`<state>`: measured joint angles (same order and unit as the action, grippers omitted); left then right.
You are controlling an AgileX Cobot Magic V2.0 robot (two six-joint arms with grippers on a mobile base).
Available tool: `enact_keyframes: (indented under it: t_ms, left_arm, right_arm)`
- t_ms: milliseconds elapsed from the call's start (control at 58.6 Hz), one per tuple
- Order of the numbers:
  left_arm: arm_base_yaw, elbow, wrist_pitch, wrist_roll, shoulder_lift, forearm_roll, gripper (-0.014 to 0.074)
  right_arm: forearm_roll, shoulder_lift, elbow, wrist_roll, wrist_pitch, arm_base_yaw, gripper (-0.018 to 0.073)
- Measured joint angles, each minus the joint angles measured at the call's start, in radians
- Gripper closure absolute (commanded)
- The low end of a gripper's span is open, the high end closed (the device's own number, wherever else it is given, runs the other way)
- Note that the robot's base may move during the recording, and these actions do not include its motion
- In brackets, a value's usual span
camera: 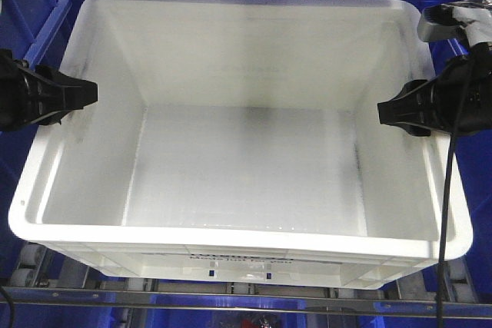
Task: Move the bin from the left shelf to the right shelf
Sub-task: 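Hold the tote with both grippers while the base backs away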
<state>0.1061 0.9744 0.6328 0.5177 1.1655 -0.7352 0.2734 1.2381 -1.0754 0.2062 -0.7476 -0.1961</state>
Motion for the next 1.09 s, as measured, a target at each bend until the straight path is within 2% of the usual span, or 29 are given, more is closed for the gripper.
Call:
enact_keyframes:
  t_ms: [1092]
  left_arm:
    - [0.0,0.0,0.0,0.0,0.0,0.0,0.0603]
  right_arm:
    - [-0.001,0.0,0.0,0.0,-0.002,0.0,0.0564]
